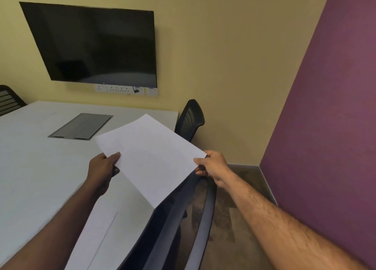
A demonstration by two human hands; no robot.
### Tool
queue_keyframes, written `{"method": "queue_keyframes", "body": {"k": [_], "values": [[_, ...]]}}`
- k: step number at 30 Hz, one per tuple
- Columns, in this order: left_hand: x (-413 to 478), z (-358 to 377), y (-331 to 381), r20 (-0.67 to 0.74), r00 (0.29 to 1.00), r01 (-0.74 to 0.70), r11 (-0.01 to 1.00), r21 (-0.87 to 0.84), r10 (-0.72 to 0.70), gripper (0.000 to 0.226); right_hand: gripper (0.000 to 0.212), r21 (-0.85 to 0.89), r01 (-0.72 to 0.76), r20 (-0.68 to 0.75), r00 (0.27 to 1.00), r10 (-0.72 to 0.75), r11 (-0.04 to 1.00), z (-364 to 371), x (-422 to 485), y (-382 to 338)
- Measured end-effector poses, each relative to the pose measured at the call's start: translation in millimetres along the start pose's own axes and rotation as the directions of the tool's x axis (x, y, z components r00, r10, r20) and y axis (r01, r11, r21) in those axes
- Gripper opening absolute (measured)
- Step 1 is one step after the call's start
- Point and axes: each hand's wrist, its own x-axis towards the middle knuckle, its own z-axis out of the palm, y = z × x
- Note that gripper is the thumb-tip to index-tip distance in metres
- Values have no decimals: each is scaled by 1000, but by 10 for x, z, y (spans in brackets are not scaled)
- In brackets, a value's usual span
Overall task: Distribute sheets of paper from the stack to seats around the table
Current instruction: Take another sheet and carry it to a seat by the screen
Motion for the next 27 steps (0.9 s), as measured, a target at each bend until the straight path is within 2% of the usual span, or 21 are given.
{"method": "queue_keyframes", "body": {"k": [12,16,20,25,27], "values": [[688,1029,-131,-171,985,19,999,40,-12,16,13,-16,-88,177,980,90,996,-561,1602,67],[858,1336,-193,-228,974,8,999,52,4,29,15,-13,-81,246,966,82,997,-707,2120,74],[995,1623,-185,-245,969,10,999,35,-1,16,8,-30,-37,283,958,44,999,-907,2640,44],[1252,1915,-196,-313,948,70,997,25,-59,20,8,-36,-39,343,938,49,999,-933,3295,-118],[1366,2000,-198,-323,943,83,997,-2,-79,13,7,-31,-37,357,933,46,999,-854,3550,-207]]}}
